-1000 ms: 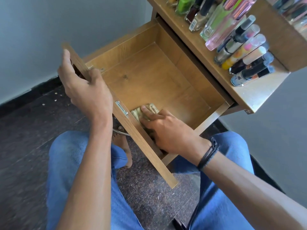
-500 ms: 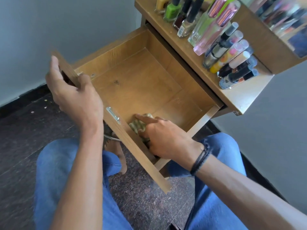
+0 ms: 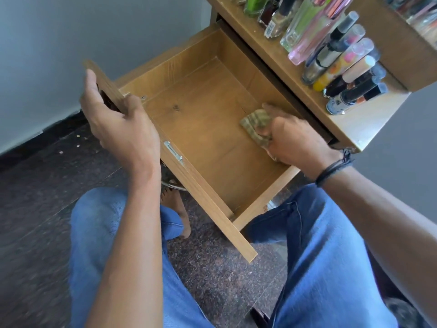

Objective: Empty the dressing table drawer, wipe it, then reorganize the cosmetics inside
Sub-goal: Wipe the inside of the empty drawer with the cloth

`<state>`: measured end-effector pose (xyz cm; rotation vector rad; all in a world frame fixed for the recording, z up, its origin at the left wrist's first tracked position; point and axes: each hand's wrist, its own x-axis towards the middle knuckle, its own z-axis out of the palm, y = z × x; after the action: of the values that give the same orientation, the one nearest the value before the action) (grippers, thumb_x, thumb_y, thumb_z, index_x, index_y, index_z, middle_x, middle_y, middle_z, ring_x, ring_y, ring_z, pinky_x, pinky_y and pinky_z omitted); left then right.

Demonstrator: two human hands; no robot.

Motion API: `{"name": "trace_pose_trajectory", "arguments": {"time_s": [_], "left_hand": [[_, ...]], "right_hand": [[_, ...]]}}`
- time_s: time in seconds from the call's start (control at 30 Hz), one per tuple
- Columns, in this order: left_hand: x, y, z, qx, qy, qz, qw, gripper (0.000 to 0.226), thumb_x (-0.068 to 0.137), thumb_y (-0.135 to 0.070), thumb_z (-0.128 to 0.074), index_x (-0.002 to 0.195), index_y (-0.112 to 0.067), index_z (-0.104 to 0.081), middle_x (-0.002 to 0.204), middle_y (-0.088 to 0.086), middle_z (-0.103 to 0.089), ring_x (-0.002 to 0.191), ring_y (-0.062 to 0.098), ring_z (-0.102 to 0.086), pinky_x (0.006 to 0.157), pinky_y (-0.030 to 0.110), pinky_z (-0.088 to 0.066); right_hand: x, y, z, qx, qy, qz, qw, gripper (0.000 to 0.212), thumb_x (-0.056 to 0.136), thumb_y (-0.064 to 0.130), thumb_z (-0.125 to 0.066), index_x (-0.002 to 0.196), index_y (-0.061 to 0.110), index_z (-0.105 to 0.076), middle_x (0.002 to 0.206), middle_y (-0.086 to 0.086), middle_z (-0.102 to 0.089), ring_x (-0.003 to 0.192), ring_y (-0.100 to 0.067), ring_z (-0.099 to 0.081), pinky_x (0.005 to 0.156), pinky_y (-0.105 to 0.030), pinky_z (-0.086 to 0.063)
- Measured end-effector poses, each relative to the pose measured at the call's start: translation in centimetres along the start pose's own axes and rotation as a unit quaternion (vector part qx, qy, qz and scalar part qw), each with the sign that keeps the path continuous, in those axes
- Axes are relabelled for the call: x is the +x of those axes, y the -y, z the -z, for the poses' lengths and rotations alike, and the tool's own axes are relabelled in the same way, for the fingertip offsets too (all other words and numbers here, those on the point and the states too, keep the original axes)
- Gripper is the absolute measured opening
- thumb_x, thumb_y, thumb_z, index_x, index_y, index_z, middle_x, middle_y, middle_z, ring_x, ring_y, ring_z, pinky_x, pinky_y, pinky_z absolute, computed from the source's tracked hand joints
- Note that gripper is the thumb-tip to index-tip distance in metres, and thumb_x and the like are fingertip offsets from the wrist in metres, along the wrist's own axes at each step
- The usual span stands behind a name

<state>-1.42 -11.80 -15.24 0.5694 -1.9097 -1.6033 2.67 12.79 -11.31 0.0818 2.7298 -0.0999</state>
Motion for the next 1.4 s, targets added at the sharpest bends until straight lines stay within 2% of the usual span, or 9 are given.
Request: {"name": "trace_pose_trajectory", "arguments": {"time_s": [0.07, 0.13, 0.4, 0.6, 0.77, 0.93, 1.13, 1.27, 1.4], "left_hand": [[0.1, 0.1, 0.0, -0.003, -0.002, 0.001, 1.0, 0.066, 0.08, -0.01, -0.051, 0.146, -0.008, -0.048, 0.138, -0.001, -0.055, 0.13, 0.015, -0.055, 0.106, 0.035, -0.048], [0.0, 0.0, 0.0, -0.002, -0.004, 0.005, 1.0, 0.066, 0.08, -0.011, -0.051, 0.146, -0.008, -0.047, 0.137, -0.004, -0.054, 0.129, 0.016, -0.056, 0.105, 0.036, -0.048], [0.0, 0.2, -0.1, 0.002, -0.003, -0.001, 1.0, 0.066, 0.08, -0.007, -0.052, 0.145, -0.006, -0.048, 0.128, -0.012, -0.052, 0.129, 0.009, -0.053, 0.107, 0.027, -0.046], [-0.1, -0.1, 0.0, -0.005, 0.002, 0.011, 1.0, 0.066, 0.081, -0.008, -0.054, 0.146, -0.01, -0.047, 0.131, -0.012, -0.051, 0.13, 0.014, -0.055, 0.105, 0.034, -0.049], [-0.3, -0.6, 0.1, 0.0, -0.002, 0.017, 1.0, 0.066, 0.081, -0.008, -0.052, 0.146, -0.01, -0.047, 0.135, -0.008, -0.053, 0.13, 0.014, -0.055, 0.105, 0.034, -0.049], [-0.1, -0.6, 0.0, 0.0, -0.001, 0.014, 1.0, 0.065, 0.08, -0.01, -0.053, 0.145, -0.011, -0.048, 0.14, 0.001, -0.055, 0.128, 0.017, -0.056, 0.105, 0.038, -0.049], [0.0, 0.1, 0.1, 0.027, -0.003, -0.001, 1.0, 0.063, 0.083, -0.012, -0.054, 0.146, -0.012, -0.05, 0.139, 0.001, -0.056, 0.131, 0.013, -0.054, 0.109, 0.036, -0.045], [-0.4, -0.4, 0.2, 0.035, -0.003, 0.011, 0.999, 0.063, 0.084, -0.009, -0.053, 0.147, -0.011, -0.048, 0.142, -0.001, -0.054, 0.133, 0.009, -0.052, 0.111, 0.029, -0.043], [-0.4, -0.4, 0.2, 0.02, 0.004, 0.015, 1.0, 0.063, 0.084, -0.007, -0.053, 0.147, -0.01, -0.048, 0.141, -0.001, -0.053, 0.133, 0.01, -0.051, 0.111, 0.031, -0.044]], "right_hand": [[0.1, 0.3, -0.2, -0.01, -0.002, -0.012, 1.0, 0.033, 0.097, 0.01, -0.059, 0.129, 0.014, -0.067, 0.165, -0.004, -0.03, 0.115, -0.04, -0.062, 0.099, -0.04, -0.052], [-0.8, 1.1, -0.6, -0.021, -0.018, -0.031, 0.999, 0.026, 0.095, 0.002, -0.057, 0.119, 0.006, -0.067, 0.15, -0.014, -0.043, 0.09, -0.041, -0.062, 0.079, -0.042, -0.054], [-4.6, 5.6, -1.8, 0.036, 0.045, 0.049, 0.997, 0.035, 0.088, 0.0, -0.064, 0.12, 0.012, -0.068, 0.136, 0.003, -0.023, 0.058, -0.013, -0.05, 0.056, -0.022, -0.052], [-3.5, 4.3, -2.2, 0.036, 0.021, 0.058, 0.997, 0.046, 0.091, -0.006, -0.058, 0.131, 0.014, -0.064, 0.14, -0.003, -0.025, 0.069, -0.013, -0.059, 0.06, -0.018, -0.054], [0.4, 1.3, -0.5, 0.045, -0.057, 0.003, 0.997, 0.039, 0.096, 0.009, -0.062, 0.135, 0.011, -0.06, 0.141, -0.002, -0.031, 0.073, -0.02, -0.055, 0.082, -0.029, -0.055], [-0.6, 4.3, -2.2, 0.056, -0.04, 0.076, 0.995, 0.039, 0.093, 0.008, -0.064, 0.131, 0.015, -0.067, 0.135, -0.001, -0.047, 0.117, -0.027, -0.058, 0.102, -0.038, -0.052], [-4.1, 7.6, -4.7, 0.034, -0.014, 0.202, 0.979, 0.044, 0.093, 0.006, -0.054, 0.131, 0.025, -0.064, 0.135, 0.003, -0.04, 0.113, -0.02, -0.044, 0.08, -0.036, -0.06], [-2.1, 4.6, -3.5, 0.023, -0.048, 0.158, 0.986, 0.035, 0.095, 0.012, -0.065, 0.129, 0.022, -0.067, 0.14, 0.004, -0.04, 0.12, -0.021, -0.049, 0.089, -0.036, -0.06], [0.6, 0.9, -1.7, -0.008, -0.072, 0.079, 0.994, 0.044, 0.098, 0.007, -0.057, 0.139, 0.023, -0.061, 0.147, -0.002, -0.04, 0.124, -0.034, -0.051, 0.104, -0.041, -0.049]]}}
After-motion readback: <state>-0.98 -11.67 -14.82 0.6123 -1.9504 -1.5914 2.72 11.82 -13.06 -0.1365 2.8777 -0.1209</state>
